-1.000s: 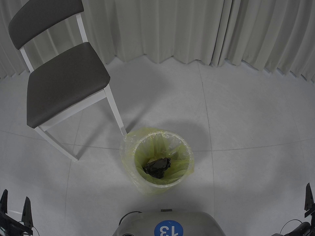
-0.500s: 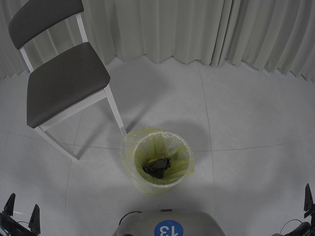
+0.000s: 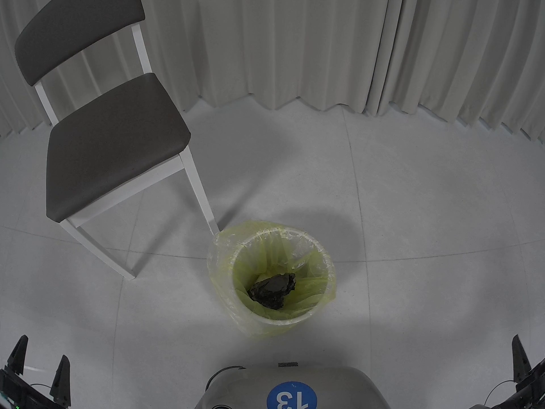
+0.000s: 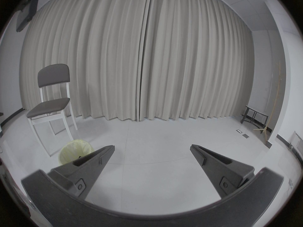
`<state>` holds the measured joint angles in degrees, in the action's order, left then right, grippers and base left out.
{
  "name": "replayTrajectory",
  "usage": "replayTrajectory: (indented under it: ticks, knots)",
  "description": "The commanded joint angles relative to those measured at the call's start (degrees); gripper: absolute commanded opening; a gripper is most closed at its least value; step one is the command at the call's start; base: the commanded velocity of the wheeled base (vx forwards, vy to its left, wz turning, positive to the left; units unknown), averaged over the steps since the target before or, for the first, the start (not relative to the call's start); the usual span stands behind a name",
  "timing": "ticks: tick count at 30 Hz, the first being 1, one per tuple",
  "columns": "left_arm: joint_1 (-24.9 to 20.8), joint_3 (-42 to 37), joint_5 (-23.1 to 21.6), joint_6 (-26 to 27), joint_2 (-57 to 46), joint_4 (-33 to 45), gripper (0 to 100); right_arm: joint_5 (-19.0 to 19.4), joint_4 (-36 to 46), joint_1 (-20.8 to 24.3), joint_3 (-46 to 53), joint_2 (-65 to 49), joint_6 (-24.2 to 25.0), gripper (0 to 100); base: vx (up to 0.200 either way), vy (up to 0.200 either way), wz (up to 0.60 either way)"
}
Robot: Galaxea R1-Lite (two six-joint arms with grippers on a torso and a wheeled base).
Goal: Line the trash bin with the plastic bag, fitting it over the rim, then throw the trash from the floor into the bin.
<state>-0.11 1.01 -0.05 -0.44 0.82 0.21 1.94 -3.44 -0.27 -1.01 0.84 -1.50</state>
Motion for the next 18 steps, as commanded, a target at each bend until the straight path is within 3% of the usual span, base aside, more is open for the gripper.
replayTrajectory:
  ticks: [1,18]
  knots:
    - [-0.1,-0.9,-0.1,0.3,-0.7,0.0,100,1.4,5.3,0.0,0.4,-0.8,-0.8,100,0.000,0.000,0.00]
    - [0.0,-0.9,-1.0,0.5,-0.8,0.0,100,1.0,3.3,0.1,1.0,-0.7,0.7,100,0.000,0.000,0.00]
